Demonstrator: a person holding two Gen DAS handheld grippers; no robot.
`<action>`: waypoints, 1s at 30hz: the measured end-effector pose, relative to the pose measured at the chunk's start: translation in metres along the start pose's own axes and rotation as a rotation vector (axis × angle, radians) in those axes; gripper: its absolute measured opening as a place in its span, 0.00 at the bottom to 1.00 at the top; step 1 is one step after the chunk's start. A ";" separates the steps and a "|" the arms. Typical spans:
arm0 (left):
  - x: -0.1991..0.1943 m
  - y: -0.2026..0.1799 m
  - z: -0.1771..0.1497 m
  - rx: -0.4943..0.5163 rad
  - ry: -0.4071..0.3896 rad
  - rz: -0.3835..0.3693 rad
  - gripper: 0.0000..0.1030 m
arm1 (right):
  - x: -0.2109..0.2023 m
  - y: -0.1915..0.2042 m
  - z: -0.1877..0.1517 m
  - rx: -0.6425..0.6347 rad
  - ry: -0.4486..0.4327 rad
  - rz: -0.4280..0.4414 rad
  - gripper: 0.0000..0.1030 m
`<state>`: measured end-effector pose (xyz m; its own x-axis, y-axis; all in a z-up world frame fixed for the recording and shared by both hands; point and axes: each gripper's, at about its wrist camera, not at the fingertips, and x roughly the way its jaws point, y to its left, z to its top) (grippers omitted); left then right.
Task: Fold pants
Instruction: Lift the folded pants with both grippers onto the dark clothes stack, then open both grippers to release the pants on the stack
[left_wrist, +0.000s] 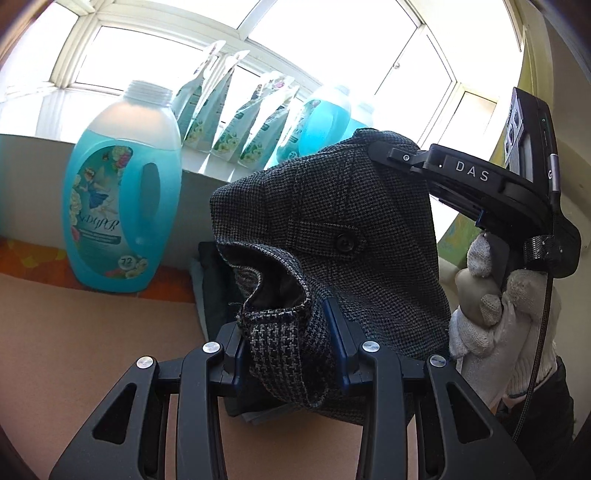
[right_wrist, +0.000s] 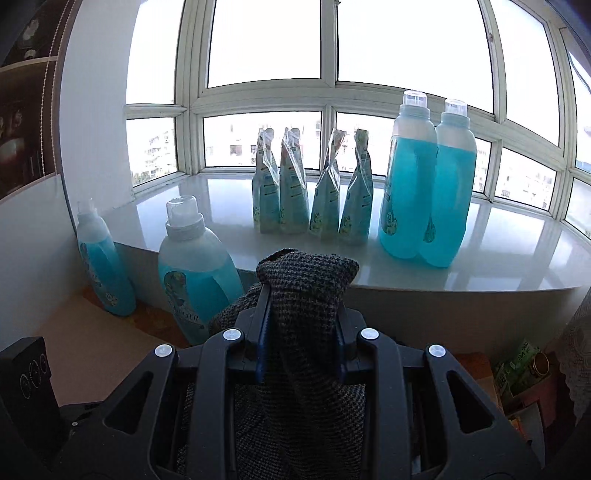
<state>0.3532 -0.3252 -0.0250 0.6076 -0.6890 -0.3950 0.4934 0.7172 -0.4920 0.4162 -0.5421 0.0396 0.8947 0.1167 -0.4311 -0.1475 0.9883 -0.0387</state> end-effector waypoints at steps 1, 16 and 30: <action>0.009 0.000 0.001 0.002 0.002 0.002 0.33 | 0.007 -0.007 0.000 -0.004 -0.001 0.001 0.27; 0.084 0.014 -0.033 0.032 0.148 0.059 0.47 | 0.147 -0.111 -0.050 0.045 0.235 -0.153 0.53; 0.023 0.022 -0.036 0.080 0.150 0.136 0.61 | 0.071 -0.128 -0.059 0.190 0.149 -0.246 0.63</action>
<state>0.3559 -0.3287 -0.0726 0.5757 -0.5888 -0.5673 0.4646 0.8065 -0.3656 0.4738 -0.6657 -0.0392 0.8201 -0.1292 -0.5575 0.1587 0.9873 0.0046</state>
